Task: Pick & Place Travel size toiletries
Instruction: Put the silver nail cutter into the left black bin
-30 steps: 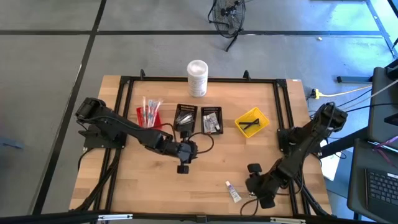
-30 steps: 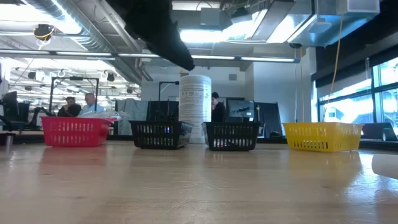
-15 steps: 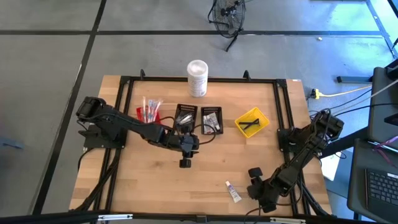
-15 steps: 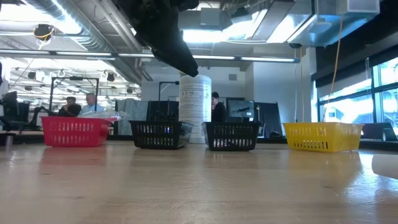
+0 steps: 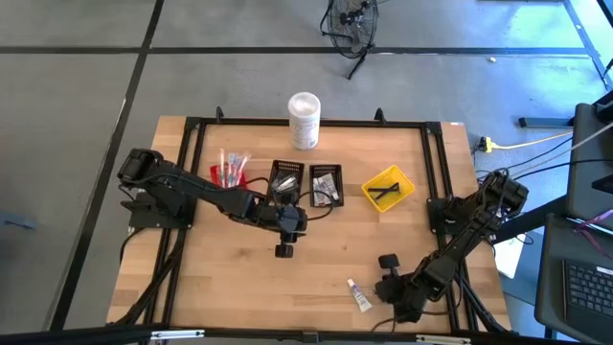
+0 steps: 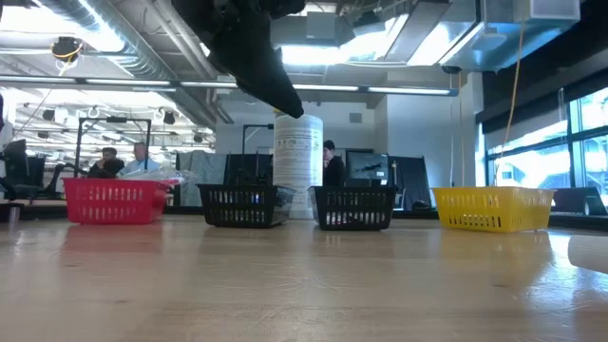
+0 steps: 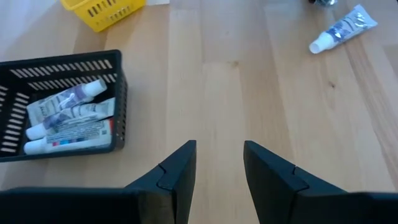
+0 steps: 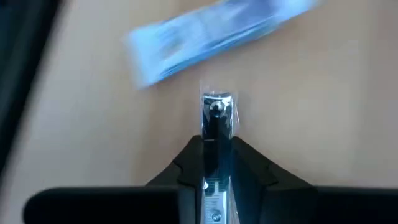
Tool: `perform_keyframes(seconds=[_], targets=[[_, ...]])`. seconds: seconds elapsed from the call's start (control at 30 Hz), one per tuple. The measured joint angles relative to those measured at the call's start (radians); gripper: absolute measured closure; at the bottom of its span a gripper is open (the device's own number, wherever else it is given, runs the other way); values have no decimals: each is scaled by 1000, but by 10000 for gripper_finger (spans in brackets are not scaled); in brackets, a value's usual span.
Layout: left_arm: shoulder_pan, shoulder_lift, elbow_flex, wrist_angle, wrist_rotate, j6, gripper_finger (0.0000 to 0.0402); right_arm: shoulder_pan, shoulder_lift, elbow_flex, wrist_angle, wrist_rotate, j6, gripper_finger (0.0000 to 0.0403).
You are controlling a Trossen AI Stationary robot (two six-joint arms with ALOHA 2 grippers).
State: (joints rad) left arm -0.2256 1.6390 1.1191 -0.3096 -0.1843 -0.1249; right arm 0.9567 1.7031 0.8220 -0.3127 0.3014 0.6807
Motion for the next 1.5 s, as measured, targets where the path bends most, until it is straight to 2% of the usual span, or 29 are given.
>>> perform_keyframes(seconds=[0.2, 0.33, 0.4, 0.57, 0.9, 1.0, 1.1, 1.17, 1.3, 1.4, 1.5], targets=[[36, -1, 0, 0, -1, 0, 272, -60, 0, 6, 7, 231, -7, 310], [57, -1, 0, 0, -4, 5, 272, -131, 0, 9, 7, 362, -49, 340], [66, -1, 0, 0, -3, 6, 272, -172, -1, 9, 7, 389, -62, 356], [71, -1, 0, 0, -4, 8, 272, -269, -1, 9, 34, 415, -120, 356], [39, -1, 0, -22, 8, -38, 272, -427, -2, 10, 269, 417, -338, 351], [29, -1, 0, -36, -43, -39, 272, -457, -4, 11, 313, 417, -419, 352], [17, -25, 0, -75, -150, -59, 272, -479, -36, 13, 314, 412, -482, 347], [10, -77, 0, -125, -204, -58, 272, -491, -74, 15, 313, 396, -518, 345], [15, -199, 0, -230, -218, -47, 272, -510, -184, 16, 306, 383, -601, 347], [28, -272, -71, -121, -216, -18, 272, -529, -258, 16, 307, 385, -637, 347], [40, -301, -240, 158, -96, 33, 272, -557, -283, -36, 437, 330, -636, 345]])
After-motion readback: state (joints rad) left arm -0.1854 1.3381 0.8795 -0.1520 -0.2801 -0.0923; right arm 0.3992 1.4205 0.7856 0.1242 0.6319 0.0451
